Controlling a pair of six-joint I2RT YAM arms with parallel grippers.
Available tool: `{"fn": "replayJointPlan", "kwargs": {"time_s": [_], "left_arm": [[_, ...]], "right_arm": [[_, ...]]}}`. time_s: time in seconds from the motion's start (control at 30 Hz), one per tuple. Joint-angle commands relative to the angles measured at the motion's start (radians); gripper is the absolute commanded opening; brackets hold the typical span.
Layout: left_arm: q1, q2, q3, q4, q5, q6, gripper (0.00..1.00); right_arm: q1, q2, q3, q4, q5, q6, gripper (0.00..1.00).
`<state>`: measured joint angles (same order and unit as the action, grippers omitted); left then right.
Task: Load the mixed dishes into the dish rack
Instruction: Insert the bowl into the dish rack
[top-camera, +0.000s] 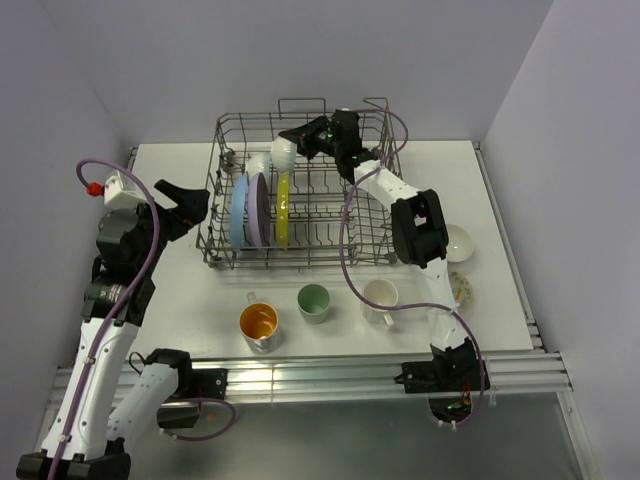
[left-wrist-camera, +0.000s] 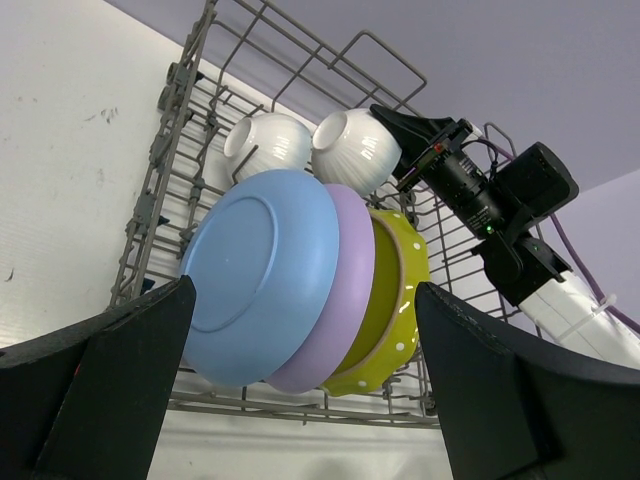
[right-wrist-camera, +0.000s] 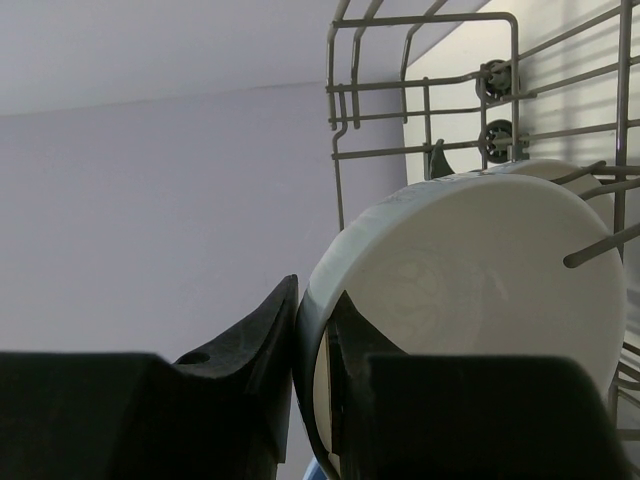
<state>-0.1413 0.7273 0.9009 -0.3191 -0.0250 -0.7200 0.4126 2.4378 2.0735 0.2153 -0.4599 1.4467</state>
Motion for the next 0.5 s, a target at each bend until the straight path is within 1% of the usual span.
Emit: {"fn": "replayJointPlan", "kwargs": {"time_s": [0.0, 0.17, 0.47], "left_arm": [[-0.003, -0.014, 0.000, 0.020, -0.003, -0.007, 0.99], [-0.003, -0.019, -0.008, 0.023, -0.004, -0.015, 0.99], [-0.003, -0.008, -0.014, 0.020, 0.003, -0.015, 0.99]], "right_arm": [[0.003, -0.017, -0.029, -0.114, 0.047, 0.027, 0.00], [0.000, -0.008, -0.027, -0.105, 0.040, 0.037, 0.00], [-0.031, -0.003, -0.066, -0.053, -0.042, 0.078, 0.00]]}}
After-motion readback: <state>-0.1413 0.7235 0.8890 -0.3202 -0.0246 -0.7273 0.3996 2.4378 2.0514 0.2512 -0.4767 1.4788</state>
